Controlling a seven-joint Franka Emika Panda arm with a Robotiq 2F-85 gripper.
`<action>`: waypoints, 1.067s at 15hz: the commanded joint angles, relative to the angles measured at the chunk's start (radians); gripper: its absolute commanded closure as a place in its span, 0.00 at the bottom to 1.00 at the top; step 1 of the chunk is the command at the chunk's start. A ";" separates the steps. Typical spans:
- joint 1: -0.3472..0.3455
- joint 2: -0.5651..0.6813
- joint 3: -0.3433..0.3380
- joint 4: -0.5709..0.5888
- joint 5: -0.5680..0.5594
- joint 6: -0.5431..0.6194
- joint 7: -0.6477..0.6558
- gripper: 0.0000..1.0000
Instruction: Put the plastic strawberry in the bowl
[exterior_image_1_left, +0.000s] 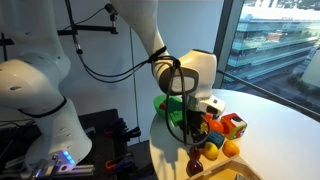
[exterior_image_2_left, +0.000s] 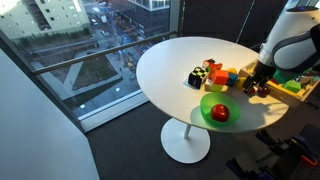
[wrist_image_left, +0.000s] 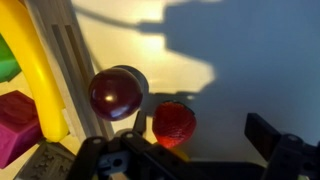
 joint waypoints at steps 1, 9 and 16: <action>0.010 0.032 -0.017 0.009 -0.023 0.051 0.006 0.00; 0.026 0.078 -0.047 0.013 -0.051 0.141 0.011 0.00; 0.057 0.092 -0.079 0.015 -0.075 0.141 0.030 0.59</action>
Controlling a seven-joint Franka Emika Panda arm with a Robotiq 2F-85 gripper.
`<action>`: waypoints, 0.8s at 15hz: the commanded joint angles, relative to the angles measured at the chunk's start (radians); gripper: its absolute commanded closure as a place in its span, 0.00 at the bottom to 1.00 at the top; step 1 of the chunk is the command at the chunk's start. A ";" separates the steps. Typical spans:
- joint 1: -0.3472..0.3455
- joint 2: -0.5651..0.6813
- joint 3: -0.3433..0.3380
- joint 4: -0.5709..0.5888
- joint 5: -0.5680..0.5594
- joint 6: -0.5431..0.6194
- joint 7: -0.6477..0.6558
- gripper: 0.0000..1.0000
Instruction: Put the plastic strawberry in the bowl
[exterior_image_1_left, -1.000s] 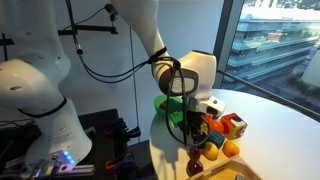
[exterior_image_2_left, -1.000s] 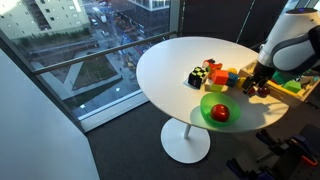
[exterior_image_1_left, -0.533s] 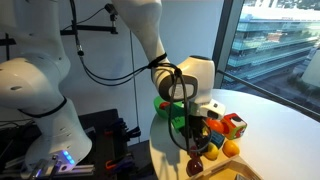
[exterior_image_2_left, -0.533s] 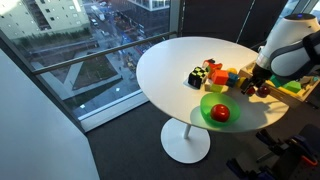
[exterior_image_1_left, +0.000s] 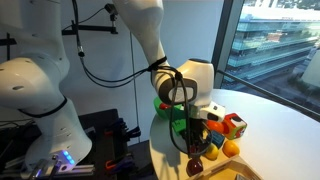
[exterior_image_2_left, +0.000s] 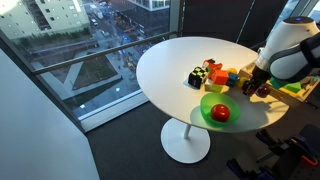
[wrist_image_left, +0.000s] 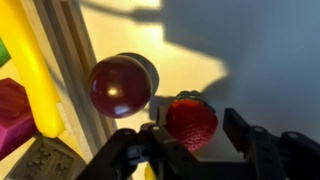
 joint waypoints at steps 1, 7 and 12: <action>0.027 0.000 -0.027 0.011 -0.036 -0.006 0.026 0.68; 0.038 -0.082 -0.004 0.005 -0.014 -0.118 0.003 0.74; 0.036 -0.167 0.052 0.018 0.030 -0.251 -0.028 0.74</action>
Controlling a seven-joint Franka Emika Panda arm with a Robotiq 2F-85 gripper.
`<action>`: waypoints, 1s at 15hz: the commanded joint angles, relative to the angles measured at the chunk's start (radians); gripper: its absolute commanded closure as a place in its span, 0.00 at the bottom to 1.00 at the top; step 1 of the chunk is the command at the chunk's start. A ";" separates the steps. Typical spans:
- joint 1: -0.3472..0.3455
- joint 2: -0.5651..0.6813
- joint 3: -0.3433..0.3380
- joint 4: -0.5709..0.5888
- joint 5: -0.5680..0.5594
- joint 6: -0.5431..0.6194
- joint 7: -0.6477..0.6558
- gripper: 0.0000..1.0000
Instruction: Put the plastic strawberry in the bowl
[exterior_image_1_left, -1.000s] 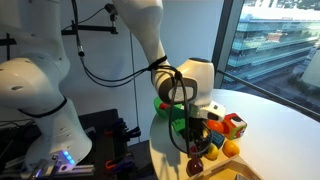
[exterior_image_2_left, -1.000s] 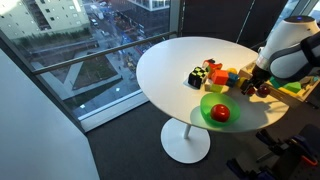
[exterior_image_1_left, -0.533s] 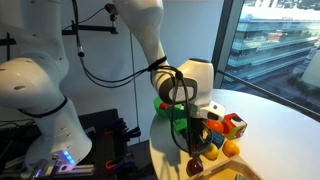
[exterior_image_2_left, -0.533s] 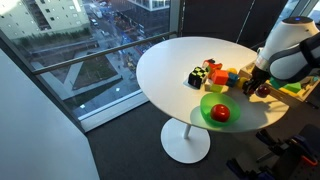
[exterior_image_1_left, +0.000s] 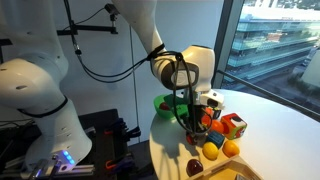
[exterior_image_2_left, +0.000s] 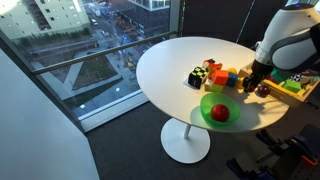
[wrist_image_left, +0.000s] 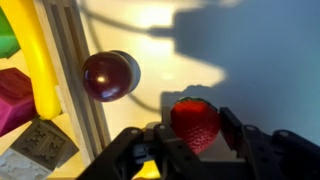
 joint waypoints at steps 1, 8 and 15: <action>-0.005 -0.080 0.046 0.012 0.050 -0.105 -0.036 0.74; 0.015 -0.138 0.127 0.051 0.214 -0.184 -0.086 0.74; 0.045 -0.135 0.174 0.093 0.395 -0.297 -0.168 0.74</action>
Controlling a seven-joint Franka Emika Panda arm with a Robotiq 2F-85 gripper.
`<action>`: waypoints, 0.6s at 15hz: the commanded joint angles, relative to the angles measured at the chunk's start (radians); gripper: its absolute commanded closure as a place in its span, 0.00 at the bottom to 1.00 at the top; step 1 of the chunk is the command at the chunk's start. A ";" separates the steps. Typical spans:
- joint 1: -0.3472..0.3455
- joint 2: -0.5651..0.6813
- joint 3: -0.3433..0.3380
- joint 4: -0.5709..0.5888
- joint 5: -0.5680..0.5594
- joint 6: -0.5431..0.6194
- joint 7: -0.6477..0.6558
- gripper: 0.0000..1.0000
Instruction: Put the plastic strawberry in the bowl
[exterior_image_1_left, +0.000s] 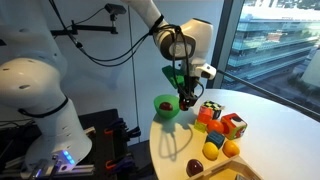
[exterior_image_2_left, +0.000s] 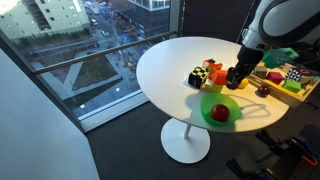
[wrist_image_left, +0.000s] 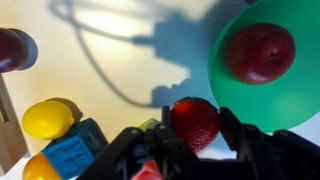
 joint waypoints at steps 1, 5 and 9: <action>0.008 -0.007 0.015 0.030 0.072 -0.087 -0.052 0.74; 0.020 -0.010 0.030 0.032 0.106 -0.132 -0.060 0.74; 0.031 -0.007 0.041 0.020 0.105 -0.131 -0.057 0.74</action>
